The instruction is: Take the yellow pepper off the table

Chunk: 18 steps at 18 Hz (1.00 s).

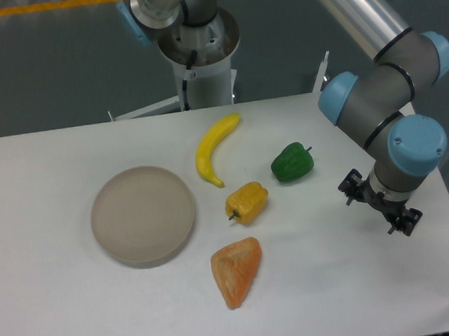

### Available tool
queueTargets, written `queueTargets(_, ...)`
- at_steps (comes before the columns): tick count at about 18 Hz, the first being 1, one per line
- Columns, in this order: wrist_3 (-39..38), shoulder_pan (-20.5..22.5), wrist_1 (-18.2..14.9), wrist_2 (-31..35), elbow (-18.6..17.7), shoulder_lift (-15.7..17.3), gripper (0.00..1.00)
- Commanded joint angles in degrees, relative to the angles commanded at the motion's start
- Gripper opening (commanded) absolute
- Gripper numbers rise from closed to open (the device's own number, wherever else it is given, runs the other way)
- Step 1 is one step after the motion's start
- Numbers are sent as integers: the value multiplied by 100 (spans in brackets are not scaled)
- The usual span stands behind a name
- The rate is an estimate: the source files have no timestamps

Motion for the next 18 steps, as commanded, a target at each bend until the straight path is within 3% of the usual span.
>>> queueTargets(8,-88,-18,-9,-220,-88,122,100)
queueTargets(14,-97,-44,0,-396,-834,658,100)
queueTargets(18,-728,-464,17,-501,-1256,905,100)
